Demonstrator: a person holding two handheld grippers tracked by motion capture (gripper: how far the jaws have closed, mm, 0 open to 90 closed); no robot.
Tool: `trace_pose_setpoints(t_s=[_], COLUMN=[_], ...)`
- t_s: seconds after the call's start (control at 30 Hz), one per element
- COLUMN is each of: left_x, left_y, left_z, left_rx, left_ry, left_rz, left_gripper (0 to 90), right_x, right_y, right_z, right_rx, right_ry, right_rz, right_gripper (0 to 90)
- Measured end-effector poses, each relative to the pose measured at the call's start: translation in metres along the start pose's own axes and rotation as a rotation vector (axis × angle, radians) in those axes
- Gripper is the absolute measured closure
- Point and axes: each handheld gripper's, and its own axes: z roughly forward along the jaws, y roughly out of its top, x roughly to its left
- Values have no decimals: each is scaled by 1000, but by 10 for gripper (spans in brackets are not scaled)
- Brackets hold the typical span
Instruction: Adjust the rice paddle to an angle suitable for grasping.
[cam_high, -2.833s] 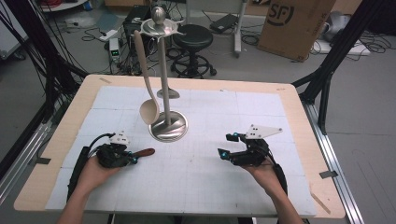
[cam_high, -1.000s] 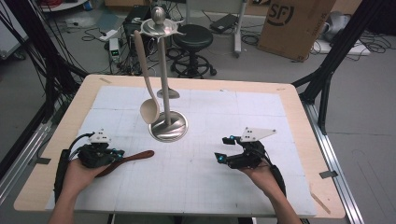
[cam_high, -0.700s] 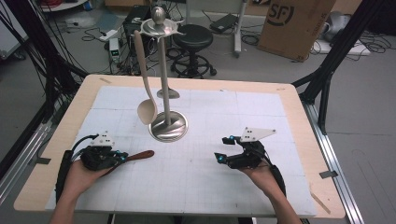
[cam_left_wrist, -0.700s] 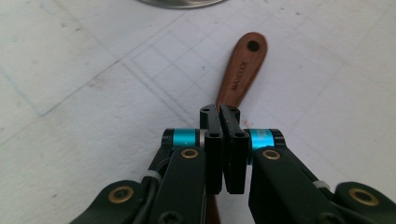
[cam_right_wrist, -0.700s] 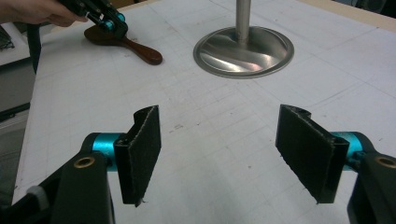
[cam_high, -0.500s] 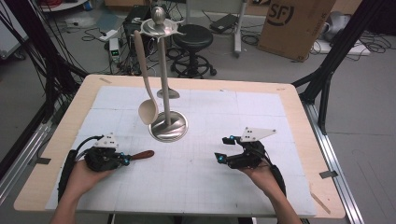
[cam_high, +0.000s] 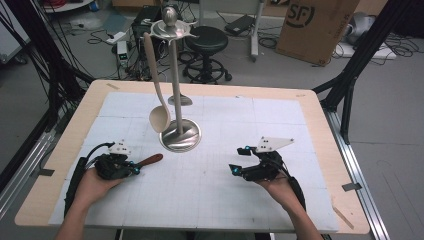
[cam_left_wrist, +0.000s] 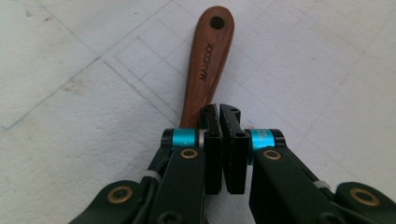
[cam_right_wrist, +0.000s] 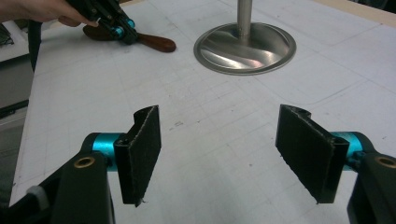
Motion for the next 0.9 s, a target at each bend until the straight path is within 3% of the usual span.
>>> trace_pose_setpoints(t_s=[0.2,0.43,0.63,0.9], left_x=[0,3,5,6], left_y=[2,2,2,1], left_z=[-4,-13,-8,1], left_rx=[-35,-87,-53,1], left_ry=[9,50,77,81], left_rz=[-6,-18,-35,-34], left_gripper=[867,780,655,667], right_x=[0,1,1,1], right_y=[0,-1,-1,-1], right_z=[1,2,3,3], right_rx=[7,8,11,14], right_ry=[0,3,6,7], right_rz=[-2,1,-3,-5], right_gripper=[303,303,303,303])
